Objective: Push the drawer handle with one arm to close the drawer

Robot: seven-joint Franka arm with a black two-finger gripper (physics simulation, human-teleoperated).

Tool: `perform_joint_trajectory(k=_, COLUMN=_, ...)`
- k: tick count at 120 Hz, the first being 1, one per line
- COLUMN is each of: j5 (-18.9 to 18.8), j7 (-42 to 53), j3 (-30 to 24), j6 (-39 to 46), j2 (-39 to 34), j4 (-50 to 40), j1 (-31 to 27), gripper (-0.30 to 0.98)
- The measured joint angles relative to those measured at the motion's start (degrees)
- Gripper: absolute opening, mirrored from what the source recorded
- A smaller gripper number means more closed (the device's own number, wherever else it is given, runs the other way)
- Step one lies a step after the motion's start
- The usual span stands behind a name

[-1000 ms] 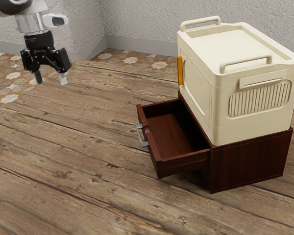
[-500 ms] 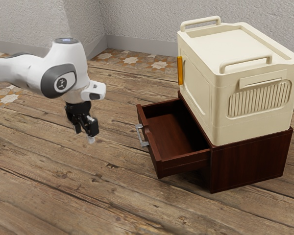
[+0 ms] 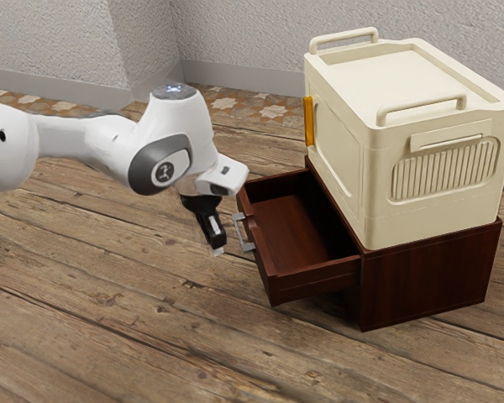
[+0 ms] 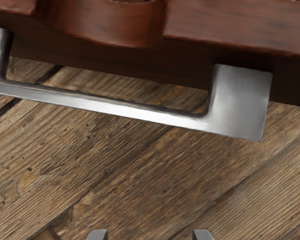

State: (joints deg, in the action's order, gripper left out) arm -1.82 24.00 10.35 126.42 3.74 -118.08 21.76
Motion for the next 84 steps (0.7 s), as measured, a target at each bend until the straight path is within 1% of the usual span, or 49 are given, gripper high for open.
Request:
perform_joint_trajectory(k=13, j5=1.0, j7=1.1, j3=-0.5, j6=0.6, j2=0.8, j4=0.4, j1=1.7, gripper=0.14)
perform_joint_trajectory(k=35, j5=1.9, j7=2.7, j3=0.3, j6=1.9, j2=3.9, j4=3.6, j1=-0.3, gripper=0.08)
perform_joint_trajectory(k=56, j5=2.9, j7=3.9, j3=0.4, j6=2.6, j2=7.6, j4=7.4, j1=-0.2, gripper=0.03)
perform_joint_trajectory(k=84, j5=3.9, j7=4.9, j3=0.3, j6=3.2, j2=9.9, j4=9.8, j1=-0.4, gripper=0.00)
